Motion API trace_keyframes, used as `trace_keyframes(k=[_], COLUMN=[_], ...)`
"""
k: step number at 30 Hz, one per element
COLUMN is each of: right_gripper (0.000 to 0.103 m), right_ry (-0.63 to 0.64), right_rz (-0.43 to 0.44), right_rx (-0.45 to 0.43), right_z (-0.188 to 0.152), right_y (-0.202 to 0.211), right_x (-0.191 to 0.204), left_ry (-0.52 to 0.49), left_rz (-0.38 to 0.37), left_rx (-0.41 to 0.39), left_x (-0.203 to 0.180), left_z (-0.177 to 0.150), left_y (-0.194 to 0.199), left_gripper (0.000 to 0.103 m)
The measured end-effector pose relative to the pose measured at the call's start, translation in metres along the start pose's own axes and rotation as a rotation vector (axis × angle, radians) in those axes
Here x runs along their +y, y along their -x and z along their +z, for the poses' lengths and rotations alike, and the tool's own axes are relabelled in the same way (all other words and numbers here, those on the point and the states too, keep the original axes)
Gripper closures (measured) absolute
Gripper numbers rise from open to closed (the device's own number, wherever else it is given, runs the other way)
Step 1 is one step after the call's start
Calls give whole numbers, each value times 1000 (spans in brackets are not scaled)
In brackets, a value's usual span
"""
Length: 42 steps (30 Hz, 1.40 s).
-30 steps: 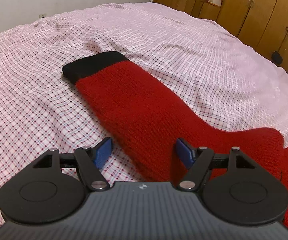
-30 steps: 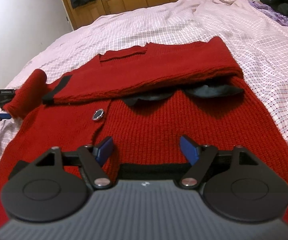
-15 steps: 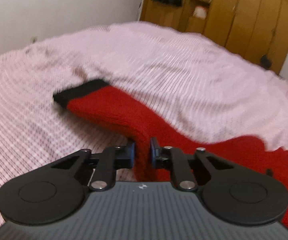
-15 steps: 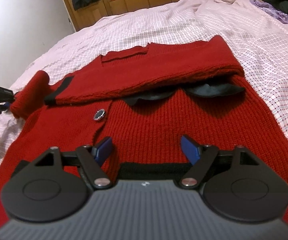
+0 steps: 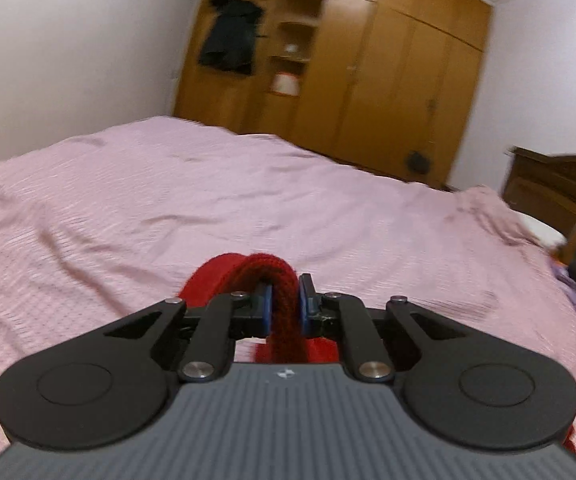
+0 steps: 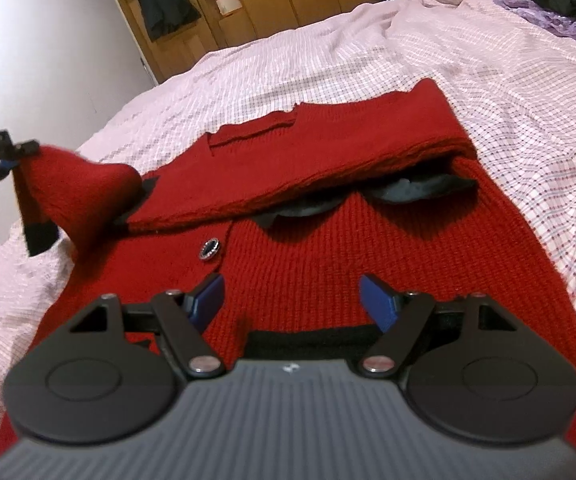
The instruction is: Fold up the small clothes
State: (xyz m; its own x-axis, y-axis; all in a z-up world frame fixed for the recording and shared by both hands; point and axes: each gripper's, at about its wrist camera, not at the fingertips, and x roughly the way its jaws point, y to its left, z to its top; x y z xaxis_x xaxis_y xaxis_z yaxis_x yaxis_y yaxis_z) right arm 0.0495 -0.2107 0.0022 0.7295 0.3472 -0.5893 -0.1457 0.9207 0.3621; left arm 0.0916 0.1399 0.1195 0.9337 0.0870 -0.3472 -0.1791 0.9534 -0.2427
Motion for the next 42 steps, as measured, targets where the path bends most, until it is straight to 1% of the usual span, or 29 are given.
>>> trace_keyframes(k=[2,5,7,10,14,15,16,17,18,19,20,22,25,27,30,34,35,38,42], right_gripper=[26,26,26,26,26,26,26,26,26,26,26,26,26,26,26,26,26,26,27], right_ry=[-15,-23,-29,-48,-66,-68,-68,-67,-65,-61,-54,-39,-2,48,124,201,231,343,482], right_rz=[4,3,0,-2,-3,-2,0,3,6,9,13,20,41,58,79,126,133,115,112], right_rx=[-6,-20,-27,-35,-38,-39,-41,-44,-44,-44,-44,-44,-48,-54,-53,-24,-17,14,31], right_z=[0,0,0,0,0,0,1,0,1,1,2,5,12,19,26,35,37,39,43], right_y=[3,9,12,16,18,19,20,21,22,22,22,22,23,25,24,15,13,2,-9], right_x=[-4,-8,-12,-19,-23,-23,-23,-22,-21,-20,-18,-14,-3,10,31,61,70,99,135], left_ry=[-29,-40,-40,-59,-103,-105,-105,-108,-113,-116,-118,-116,-102,-105,-111,-73,-62,-32,-19], left_rz=[-33,-59,-68,-77,-131,-150,-160,-172,-180,-184,-182,-171,-153,-108,-5,56,65,103,162], left_rx=[16,77,124,172,285,310,324,333,336,338,340,349,367,376,374,378,379,386,391], left_x=[-21,-45,-56,-70,-81,-82,-80,-80,-81,-82,-81,-78,-68,-61,-46,-21,-15,2,20], left_z=[-6,-22,-34,-54,-76,-81,-86,-89,-92,-93,-94,-97,-99,-98,-99,-97,-97,-96,-92], left_y=[-2,-14,-21,-29,-35,-34,-30,-26,-19,-12,-6,7,26,39,53,65,67,70,70], left_gripper=[89,89,89,89,86,83,76,66,60,47,39,36,35,35,35,35,35,35,35])
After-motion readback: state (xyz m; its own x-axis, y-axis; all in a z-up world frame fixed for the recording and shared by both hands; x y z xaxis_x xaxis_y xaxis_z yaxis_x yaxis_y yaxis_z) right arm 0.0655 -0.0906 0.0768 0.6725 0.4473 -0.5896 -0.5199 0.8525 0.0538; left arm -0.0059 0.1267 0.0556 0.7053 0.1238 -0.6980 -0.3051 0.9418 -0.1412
